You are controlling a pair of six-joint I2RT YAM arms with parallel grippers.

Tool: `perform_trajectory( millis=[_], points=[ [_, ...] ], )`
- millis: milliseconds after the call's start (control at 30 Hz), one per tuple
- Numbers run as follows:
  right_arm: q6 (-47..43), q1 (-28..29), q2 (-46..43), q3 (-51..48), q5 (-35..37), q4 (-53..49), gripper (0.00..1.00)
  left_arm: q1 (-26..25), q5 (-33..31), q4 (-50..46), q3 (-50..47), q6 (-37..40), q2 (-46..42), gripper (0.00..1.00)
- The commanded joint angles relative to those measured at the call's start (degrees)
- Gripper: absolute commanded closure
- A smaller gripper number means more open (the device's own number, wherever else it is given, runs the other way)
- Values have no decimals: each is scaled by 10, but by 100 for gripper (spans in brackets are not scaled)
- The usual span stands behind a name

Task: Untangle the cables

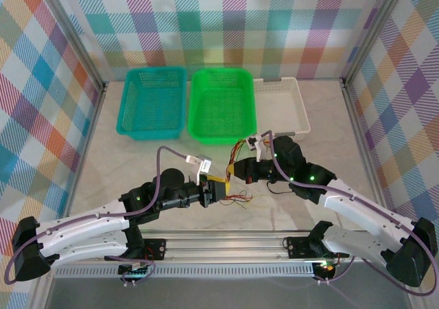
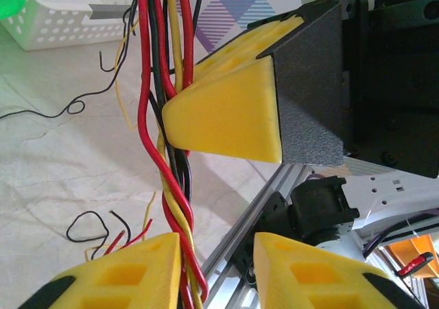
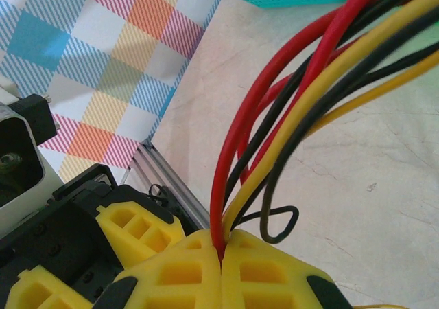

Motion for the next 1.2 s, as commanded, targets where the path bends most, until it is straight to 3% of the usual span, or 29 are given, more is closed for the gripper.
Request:
perform_trajectory(
  millis=[0,67,300,533,867,1167],
  points=[
    [9,-2,-3,7,-19,31,100,-1,14,33,1,-3,9,73],
    [11,-2,-4,8,-20,32,100,-1,13,31,2,-3,16,79],
    [11,-2,-5,10,-21,27,100,-1,3,4,14,9,31,80],
    [13,-2,-7,10,-20,24,100,-1,-8,-2,13,11,31,100],
    [-15,-14,-24,1,45,-63,100,0,-88,-53,-6,10,-67,100],
    [-10,-43,-17,-21,-11,-17,100,1,-90,-34,-22,-11,-78,100]
  ],
)
